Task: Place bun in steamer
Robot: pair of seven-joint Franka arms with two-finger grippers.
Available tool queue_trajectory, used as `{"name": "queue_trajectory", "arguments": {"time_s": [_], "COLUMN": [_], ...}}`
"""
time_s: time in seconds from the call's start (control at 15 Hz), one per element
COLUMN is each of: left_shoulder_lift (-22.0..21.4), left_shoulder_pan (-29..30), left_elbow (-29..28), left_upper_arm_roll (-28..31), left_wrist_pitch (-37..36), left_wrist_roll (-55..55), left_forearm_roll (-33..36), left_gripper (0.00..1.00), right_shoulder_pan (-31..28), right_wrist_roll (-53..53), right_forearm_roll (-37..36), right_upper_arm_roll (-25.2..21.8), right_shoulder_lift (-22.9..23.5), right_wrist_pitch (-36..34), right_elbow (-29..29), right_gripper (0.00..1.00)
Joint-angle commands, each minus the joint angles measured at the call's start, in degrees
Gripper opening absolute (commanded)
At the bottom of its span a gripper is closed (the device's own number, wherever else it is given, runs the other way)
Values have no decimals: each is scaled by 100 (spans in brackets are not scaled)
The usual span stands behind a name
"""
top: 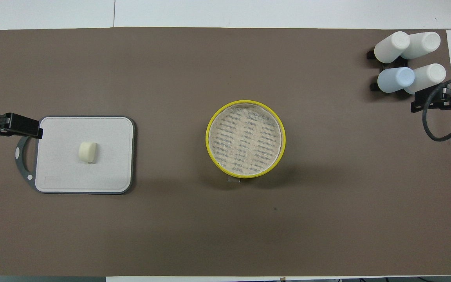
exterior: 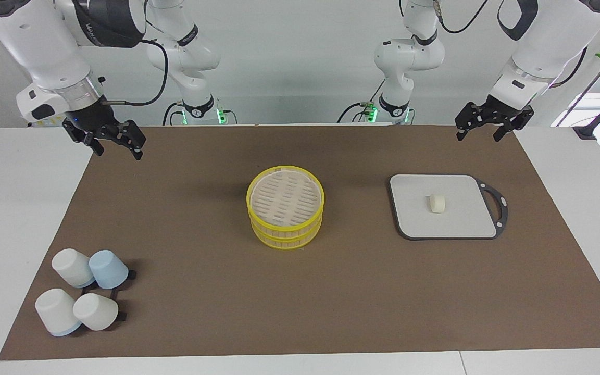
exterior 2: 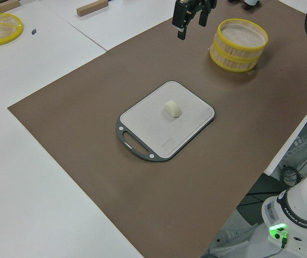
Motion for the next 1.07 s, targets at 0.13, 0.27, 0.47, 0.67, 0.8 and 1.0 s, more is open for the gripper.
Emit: {"name": "queue_trajectory", "arguments": {"time_s": [0.13,0.27,0.47,0.67,0.8,1.0], "left_shoulder_lift": [-44,-44,-44,-88,-176,-334], "left_shoulder_pan": [-85,-94,-94,-85,-76,11], "left_elbow": [-15,-15,-15,-190,-470,-1234], "left_upper_arm_roll": [66,66,66,66,75,84], "left_wrist_pitch": [71,71,71,280,561,1237], "left_wrist_roll": [5,-4,5,14,92,365], "left_forearm_roll": [19,19,27,27,27,27], "left_gripper": [100,100,100,100,100,100], "right_shoulder_pan": [-18,-35,-18,401,964,1973], "right_wrist_roll": [-77,-129,-392,-428,17,1518], "right_forearm_roll": [40,75,120,303,322,322], "right_upper_arm_roll": [15,15,128,165,164,165], "right_shoulder_lift": [-57,-57,-74,-267,-198,554], "right_wrist_pitch": [103,42,-387,-109,225,157], "right_elbow": [-88,-88,-35,-342,-290,540], "right_gripper": [100,100,100,100,100,100]}}
